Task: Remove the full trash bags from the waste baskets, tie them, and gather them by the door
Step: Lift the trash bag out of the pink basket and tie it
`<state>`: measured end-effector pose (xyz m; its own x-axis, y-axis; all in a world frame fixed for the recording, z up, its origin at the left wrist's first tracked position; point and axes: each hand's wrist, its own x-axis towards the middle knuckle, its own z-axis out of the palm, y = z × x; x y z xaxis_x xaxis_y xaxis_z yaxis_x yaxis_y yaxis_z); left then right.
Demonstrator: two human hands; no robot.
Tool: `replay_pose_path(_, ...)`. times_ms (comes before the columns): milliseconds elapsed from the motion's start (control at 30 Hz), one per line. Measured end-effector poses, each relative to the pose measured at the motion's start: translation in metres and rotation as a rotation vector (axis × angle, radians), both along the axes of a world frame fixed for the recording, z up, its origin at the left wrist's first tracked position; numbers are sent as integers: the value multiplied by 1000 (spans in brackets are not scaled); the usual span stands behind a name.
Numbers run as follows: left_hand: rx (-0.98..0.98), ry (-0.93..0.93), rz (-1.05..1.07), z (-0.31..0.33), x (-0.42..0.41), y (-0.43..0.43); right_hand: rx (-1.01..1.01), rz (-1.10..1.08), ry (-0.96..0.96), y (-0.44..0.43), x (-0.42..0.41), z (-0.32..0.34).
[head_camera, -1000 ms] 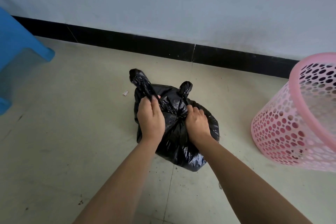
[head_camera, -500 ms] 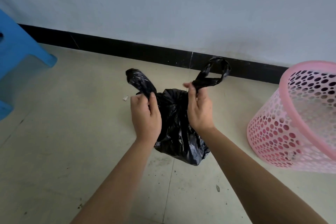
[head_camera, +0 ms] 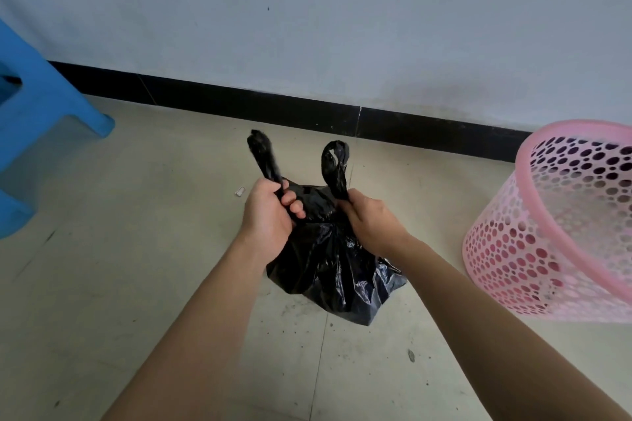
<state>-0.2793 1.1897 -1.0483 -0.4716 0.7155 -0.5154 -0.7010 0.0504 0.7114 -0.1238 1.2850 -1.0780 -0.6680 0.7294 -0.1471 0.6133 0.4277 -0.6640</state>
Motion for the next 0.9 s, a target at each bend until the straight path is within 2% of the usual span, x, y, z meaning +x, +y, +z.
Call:
replay_pose_path(33,34,-29,-61,-2,-3,-2,13,35,-18,2,2,1)
replay_pose_path(100,56,28,-240,-5,-11,-6,52,116,-72,6,5,6)
replay_pose_path(167,39,256,-452,-3,-16,-7,124,197,-127,8,4,13)
replay_pose_path(233,-41,401,-562,0,-13,-7,193,260,-149,9,2,19)
replay_pose_path(333,-109,447,-462,1,-7,-4,168,293,-110,2,-2,24)
replay_pose_path(433,-106,379,-328,1,-5,-5,-175,135,111,-4,-2,25)
replay_pose_path(533,-87,278,-283,0,-9,-9,-384,57,155,-7,6,20)
replay_pose_path(600,-110,239,-332,-2,-10,-9,-410,24,178,-11,8,15)
replay_pose_path(767,-73,207,-415,1,-5,-7,-563,-265,487,-12,8,3)
replay_pose_path(900,-226,342,-458,-1,1,-4,-515,-314,504,-19,9,-3)
